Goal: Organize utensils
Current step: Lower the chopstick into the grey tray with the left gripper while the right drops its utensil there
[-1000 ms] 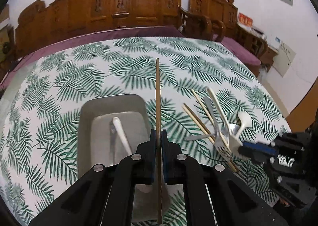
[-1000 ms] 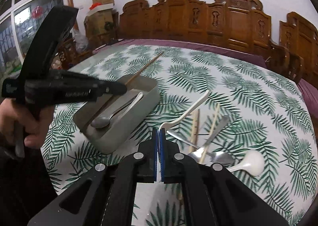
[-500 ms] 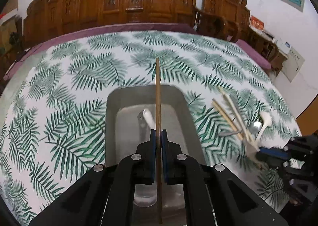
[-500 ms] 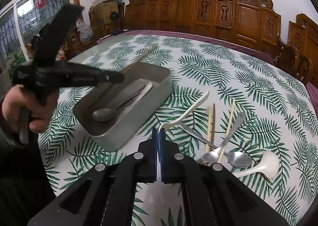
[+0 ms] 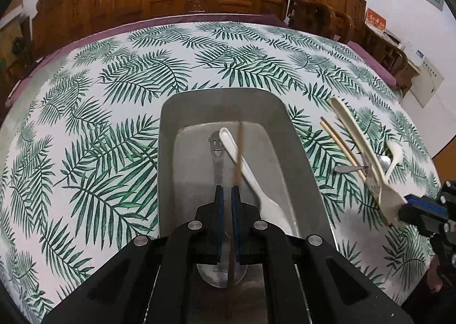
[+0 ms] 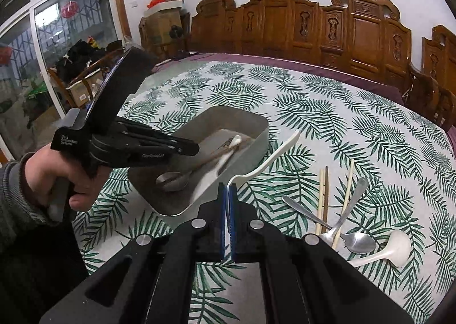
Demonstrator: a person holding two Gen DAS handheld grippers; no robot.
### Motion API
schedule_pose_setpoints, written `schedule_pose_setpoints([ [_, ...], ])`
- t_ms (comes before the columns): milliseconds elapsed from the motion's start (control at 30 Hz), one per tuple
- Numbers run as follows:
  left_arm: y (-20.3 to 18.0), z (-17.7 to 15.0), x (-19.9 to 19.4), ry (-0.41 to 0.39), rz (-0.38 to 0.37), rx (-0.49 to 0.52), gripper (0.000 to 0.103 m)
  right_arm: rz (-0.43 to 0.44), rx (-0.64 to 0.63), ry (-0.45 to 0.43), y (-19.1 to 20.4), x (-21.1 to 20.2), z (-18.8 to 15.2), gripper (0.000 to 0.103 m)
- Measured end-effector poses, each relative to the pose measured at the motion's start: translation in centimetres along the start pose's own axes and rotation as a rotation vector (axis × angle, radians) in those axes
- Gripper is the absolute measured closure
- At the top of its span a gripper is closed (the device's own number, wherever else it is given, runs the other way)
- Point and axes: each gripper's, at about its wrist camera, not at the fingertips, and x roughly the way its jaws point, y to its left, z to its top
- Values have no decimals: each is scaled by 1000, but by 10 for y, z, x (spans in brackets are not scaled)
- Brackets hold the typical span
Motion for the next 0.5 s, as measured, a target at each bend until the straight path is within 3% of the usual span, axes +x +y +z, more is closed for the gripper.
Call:
schedule_pose_setpoints([
  [267,15,7,-25,-73,-2,-36,99,37,-12,-38,19,-1,11,100],
  [500,38,10,-39,-114,15,-76,99,65,-36,-21,43,24,25,100],
])
